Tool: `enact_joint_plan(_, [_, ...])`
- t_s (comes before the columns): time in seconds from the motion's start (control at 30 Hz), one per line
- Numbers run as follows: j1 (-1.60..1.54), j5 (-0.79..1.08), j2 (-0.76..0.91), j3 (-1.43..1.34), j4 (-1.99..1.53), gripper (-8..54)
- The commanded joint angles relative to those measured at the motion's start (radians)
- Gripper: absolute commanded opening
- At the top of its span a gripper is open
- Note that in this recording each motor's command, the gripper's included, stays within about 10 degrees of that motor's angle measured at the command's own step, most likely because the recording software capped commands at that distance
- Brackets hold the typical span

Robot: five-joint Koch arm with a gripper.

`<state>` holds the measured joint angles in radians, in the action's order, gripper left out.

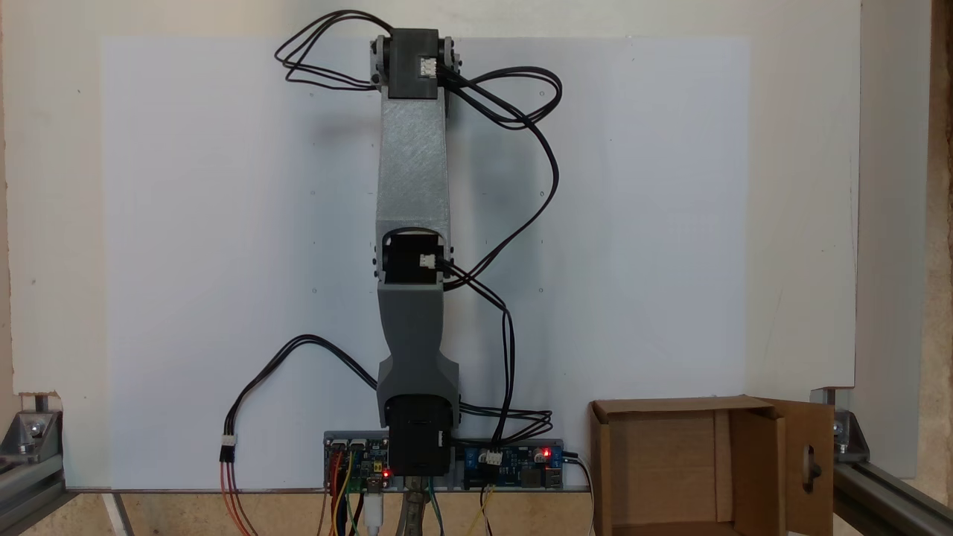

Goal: Grasp a green dice and put it in the bin.

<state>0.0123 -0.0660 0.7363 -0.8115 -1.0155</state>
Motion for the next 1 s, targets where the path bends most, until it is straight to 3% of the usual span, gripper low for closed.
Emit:
enact_joint_plan(0.0, [0.012, -0.043, 0.014, 0.037, -0.002, 12.1])
enact_joint_plan(0.17, [0.020, -0.044, 0.021, 0.012, 0.000, 12.1])
enact_joint_plan(0.6, [0.026, -0.044, 0.597, -0.440, 0.195, 12.1])
enact_joint_plan(0.97, [0.199, -0.006, 0.882, -0.509, 0.192, 12.1])
